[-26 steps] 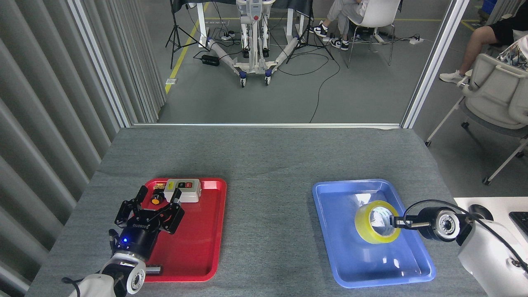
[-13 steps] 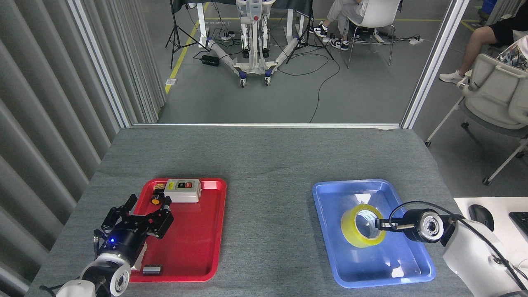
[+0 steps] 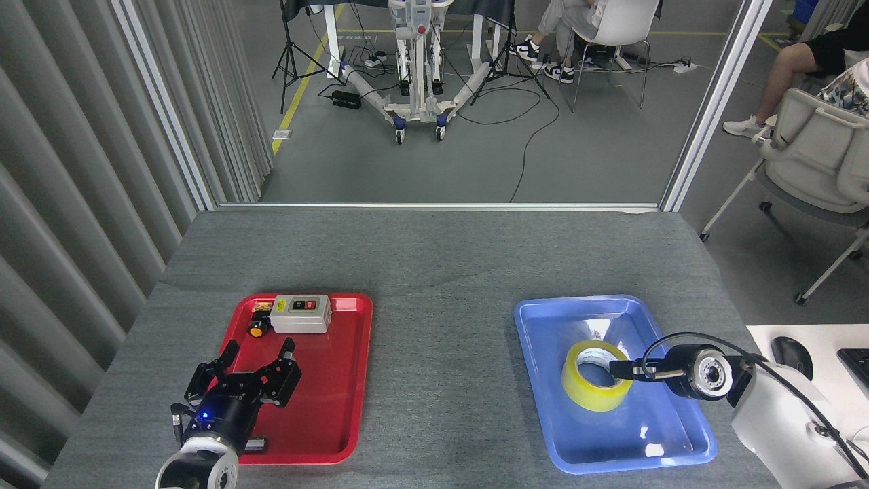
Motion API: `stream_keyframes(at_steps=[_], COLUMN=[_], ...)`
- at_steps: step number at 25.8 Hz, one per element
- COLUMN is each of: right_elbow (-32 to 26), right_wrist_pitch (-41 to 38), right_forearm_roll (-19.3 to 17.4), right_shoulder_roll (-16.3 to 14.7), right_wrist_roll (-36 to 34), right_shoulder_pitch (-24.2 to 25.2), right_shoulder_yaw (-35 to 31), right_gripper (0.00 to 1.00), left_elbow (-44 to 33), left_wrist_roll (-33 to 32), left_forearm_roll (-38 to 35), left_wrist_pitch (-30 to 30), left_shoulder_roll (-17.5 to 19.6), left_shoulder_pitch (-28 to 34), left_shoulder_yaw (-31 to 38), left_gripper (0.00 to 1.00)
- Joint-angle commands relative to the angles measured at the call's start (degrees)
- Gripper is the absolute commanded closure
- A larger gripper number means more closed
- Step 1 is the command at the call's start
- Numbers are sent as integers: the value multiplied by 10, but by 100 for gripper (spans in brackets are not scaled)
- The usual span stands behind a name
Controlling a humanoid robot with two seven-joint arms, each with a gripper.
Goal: Place and move tape with both arms
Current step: 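Open the right gripper to release the tape in the blue tray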
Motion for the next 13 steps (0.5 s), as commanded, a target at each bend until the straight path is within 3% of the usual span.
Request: stream_keyframes(at_steps=[1,5,9,13], right_elbow=[-1,-8,-44,-88], right_wrist_pitch=[0,-2,-1,0], right_forearm_roll=[1,3,17,124], right_shoulder_roll=[0,0,-6,-28], right_wrist_roll=[-7,-25,-110,-303], right_shoulder_pitch=[1,2,8,49], right_shoulder_yaw=[0,-2,-4,-10], right_gripper=[23,15,2,2], left_elbow=[1,3,1,1], left_wrist_roll=[15,24,24,24], left_forearm_roll=[-3,-2,10,13], left_wrist_pitch=[-2,2,2,1], left_shoulder_roll=[-3,-3,-2,2], left_shoulder_pitch=[2,2,8,9], left_shoulder_yaw=[8,13,17,18], left_gripper=[0,0,0,0])
